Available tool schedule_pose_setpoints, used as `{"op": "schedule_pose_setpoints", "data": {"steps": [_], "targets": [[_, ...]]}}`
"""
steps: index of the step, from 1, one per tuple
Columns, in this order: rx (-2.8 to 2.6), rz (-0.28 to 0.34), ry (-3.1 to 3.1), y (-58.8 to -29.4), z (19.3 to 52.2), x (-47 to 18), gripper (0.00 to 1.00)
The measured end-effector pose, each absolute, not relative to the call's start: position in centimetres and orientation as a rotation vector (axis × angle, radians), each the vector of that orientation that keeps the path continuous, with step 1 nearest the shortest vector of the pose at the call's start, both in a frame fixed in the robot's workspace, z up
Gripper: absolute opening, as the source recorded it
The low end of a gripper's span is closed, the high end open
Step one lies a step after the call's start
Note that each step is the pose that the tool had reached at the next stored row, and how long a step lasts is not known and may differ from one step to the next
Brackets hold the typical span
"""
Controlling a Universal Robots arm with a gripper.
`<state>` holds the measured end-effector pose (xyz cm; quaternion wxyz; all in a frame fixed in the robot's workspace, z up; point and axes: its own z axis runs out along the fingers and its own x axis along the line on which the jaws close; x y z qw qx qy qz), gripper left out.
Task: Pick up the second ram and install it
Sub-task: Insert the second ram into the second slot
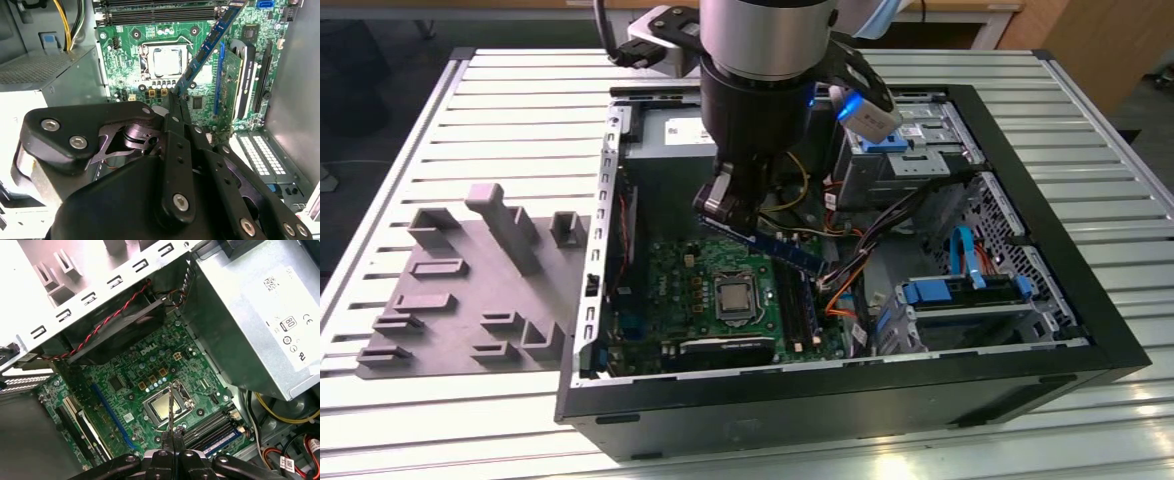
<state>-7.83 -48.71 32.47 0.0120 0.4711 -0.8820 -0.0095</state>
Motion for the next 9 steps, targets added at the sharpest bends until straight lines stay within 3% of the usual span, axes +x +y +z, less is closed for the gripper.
{"op": "schedule_pose_setpoints", "data": {"steps": [9], "targets": [[1.413, -0.030, -2.779, -48.71, 32.47, -7.83, 0.11]]}}
